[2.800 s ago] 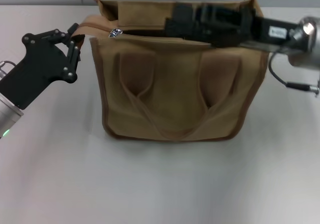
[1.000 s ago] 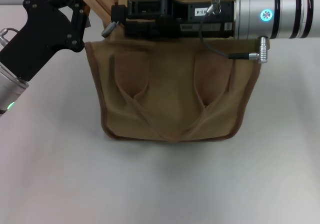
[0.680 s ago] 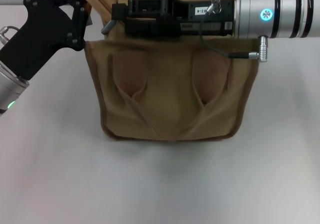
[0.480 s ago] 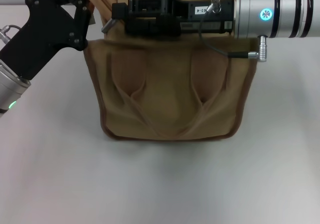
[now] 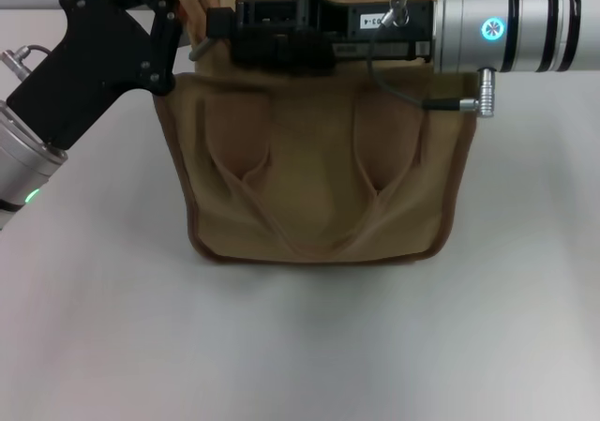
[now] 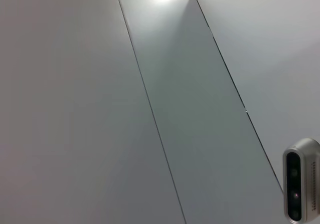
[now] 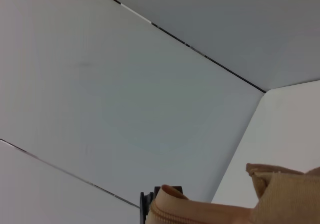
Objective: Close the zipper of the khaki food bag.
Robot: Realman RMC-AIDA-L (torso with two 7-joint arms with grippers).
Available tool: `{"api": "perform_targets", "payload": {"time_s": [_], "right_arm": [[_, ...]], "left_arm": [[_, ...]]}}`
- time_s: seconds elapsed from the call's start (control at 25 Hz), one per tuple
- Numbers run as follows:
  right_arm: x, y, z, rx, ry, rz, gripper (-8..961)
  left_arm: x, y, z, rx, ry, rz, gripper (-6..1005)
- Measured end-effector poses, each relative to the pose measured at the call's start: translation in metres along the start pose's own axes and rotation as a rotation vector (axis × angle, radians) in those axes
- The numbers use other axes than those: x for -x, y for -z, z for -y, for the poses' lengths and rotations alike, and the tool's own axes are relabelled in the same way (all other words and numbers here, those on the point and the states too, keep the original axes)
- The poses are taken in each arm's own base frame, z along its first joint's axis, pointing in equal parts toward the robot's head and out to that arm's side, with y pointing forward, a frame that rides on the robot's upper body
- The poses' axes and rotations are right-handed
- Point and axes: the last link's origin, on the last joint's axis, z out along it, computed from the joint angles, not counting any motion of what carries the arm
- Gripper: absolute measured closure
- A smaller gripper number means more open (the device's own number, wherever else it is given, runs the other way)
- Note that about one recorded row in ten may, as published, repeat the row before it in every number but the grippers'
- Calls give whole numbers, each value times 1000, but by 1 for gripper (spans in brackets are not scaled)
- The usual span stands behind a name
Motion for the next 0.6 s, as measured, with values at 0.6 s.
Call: {"api": "perform_targets", "payload": {"time_s": [0.6], "right_arm": [[3, 0, 0, -2, -7, 14, 581]], "left_arm": [[2, 2, 2, -21, -10, 11, 959]]}}
